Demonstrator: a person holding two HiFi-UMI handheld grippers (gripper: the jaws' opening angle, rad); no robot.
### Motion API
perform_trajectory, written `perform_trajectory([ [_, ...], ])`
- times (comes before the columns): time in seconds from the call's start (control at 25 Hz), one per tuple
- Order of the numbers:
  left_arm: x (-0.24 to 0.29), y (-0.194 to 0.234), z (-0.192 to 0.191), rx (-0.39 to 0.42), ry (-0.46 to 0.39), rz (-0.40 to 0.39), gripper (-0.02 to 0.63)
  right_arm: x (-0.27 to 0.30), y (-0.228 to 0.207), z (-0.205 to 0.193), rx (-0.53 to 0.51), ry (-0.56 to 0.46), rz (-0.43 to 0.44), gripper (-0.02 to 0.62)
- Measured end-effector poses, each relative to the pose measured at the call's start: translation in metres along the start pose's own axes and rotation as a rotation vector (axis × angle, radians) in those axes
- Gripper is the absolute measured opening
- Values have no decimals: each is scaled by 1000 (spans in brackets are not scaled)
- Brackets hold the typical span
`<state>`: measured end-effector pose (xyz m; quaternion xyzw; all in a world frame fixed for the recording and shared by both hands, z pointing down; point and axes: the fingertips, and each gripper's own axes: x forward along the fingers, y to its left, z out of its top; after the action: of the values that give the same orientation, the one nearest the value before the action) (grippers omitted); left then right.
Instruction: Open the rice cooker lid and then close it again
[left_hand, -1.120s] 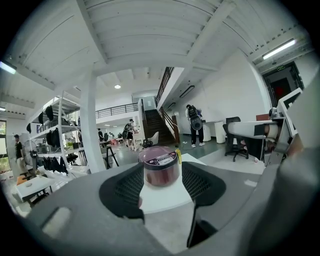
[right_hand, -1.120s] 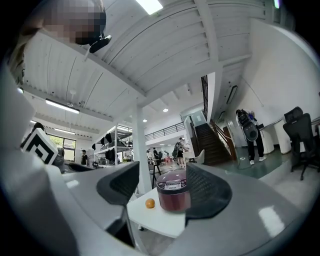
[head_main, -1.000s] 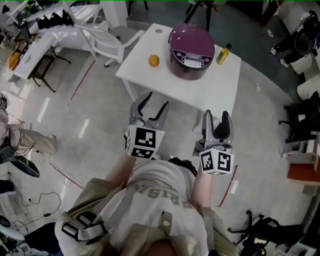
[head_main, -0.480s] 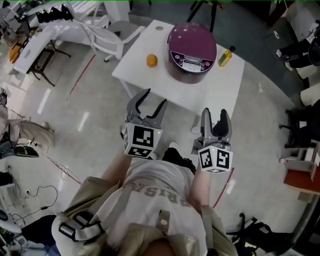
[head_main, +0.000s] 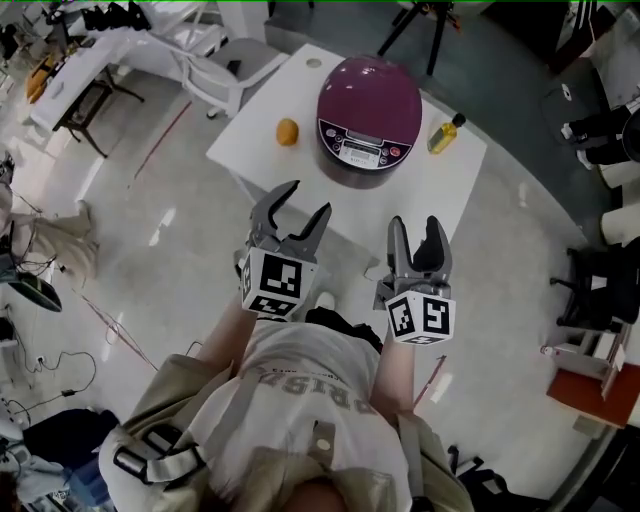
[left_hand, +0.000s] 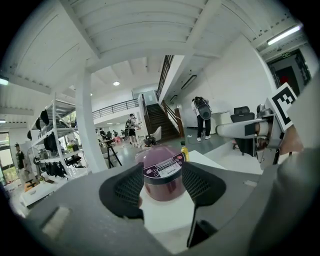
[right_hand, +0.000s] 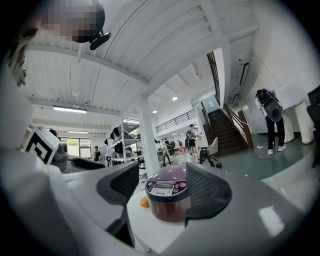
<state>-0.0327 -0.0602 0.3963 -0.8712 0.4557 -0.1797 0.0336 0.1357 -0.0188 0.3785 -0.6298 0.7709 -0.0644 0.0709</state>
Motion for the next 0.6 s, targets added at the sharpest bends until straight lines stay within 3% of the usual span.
perform_trajectory([
  [0.36, 34, -9, 6, -25, 25, 49, 250, 33, -25, 5, 6, 30, 103, 268],
  [0.6, 38, -13, -12, -21, 86, 50, 264, 46, -26, -8, -13, 65, 148, 275],
])
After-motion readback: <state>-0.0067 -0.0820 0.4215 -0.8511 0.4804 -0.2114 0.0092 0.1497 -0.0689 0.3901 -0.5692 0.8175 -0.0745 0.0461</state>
